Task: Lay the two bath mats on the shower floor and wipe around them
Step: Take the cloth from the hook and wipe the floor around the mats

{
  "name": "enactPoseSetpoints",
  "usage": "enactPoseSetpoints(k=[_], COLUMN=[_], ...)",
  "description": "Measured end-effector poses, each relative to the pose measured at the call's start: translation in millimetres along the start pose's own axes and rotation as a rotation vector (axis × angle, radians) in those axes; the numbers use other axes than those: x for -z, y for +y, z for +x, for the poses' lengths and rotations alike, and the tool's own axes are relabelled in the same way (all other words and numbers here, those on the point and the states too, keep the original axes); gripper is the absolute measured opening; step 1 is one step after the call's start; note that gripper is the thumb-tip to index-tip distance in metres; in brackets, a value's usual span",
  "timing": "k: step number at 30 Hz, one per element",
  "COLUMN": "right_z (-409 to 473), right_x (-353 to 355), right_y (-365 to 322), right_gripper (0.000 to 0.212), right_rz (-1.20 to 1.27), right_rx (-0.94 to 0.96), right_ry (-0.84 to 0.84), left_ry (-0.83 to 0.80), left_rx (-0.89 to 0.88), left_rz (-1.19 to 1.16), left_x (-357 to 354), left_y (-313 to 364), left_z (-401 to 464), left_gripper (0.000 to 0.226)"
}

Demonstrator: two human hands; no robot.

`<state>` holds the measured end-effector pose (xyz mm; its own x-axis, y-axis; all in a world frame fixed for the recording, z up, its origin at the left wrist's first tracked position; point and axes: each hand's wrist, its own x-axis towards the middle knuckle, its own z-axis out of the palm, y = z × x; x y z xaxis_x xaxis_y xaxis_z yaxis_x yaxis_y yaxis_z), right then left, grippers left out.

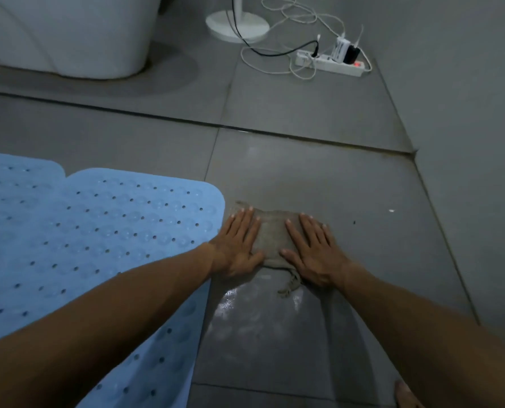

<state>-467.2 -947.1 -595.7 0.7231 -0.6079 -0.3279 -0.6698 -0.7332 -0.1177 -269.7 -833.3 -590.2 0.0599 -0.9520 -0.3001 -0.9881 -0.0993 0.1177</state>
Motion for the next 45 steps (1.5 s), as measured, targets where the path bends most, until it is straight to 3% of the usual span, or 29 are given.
enactPoseSetpoints(k=[4, 7, 11, 13, 17, 20, 22, 25, 31, 36, 42, 45], right_z=[-24, -34, -31, -26, -4, 20, 32, 41, 20, -9, -42, -55], right_x=[-5, -2, 9, 16, 37, 58, 75, 107, 211, 334, 487, 556], right_y=[-6, -13, -23, -32, -56, -72, -85, -98, -95, -100, -112, -125], right_gripper=[0.085, 0.087, 0.059, 0.044, 0.033, 0.045, 0.051, 0.037, 0.018, 0.03, 0.014, 0.019], right_rz=[-0.044, -0.083, -0.086, -0.023, 0.069, 0.079, 0.008, -0.089, 0.016, 0.135, 0.125, 0.124], right_rx=[0.046, 0.084, 0.176, 0.246, 0.264, 0.161, 0.149, 0.222, 0.219, 0.18, 0.25, 0.267], right_ry=[-0.023, 0.065, 0.13, 0.099, -0.183, -0.402, -0.48, -0.553, -0.515, -0.479, -0.528, -0.524], left_ry=[-0.018, 0.031, 0.333, 0.363, 0.232, 0.086, -0.063, -0.218, -0.083, 0.057, 0.164, 0.196], left_rx=[-0.008, -0.029, -0.191, -0.203, -0.128, -0.026, 0.066, 0.143, 0.343, 0.469, 0.562, 0.594], left_rz=[0.006, 0.029, 0.086, 0.088, -0.028, -0.131, -0.175, -0.209, -0.345, -0.495, -0.62, -0.633], left_x=[-8, -9, -6, -2, 11, 27, 40, 69, 178, 286, 433, 499], left_y=[11, 9, -1, -6, -13, -13, -11, -8, -1, 21, 37, 33], left_z=[-32, -50, -60, -65, -74, -72, -71, -75, -112, -150, -183, -202], left_gripper=[0.083, 0.076, 0.036, 0.027, 0.027, 0.034, 0.031, 0.021, 0.023, 0.013, 0.015, 0.015])
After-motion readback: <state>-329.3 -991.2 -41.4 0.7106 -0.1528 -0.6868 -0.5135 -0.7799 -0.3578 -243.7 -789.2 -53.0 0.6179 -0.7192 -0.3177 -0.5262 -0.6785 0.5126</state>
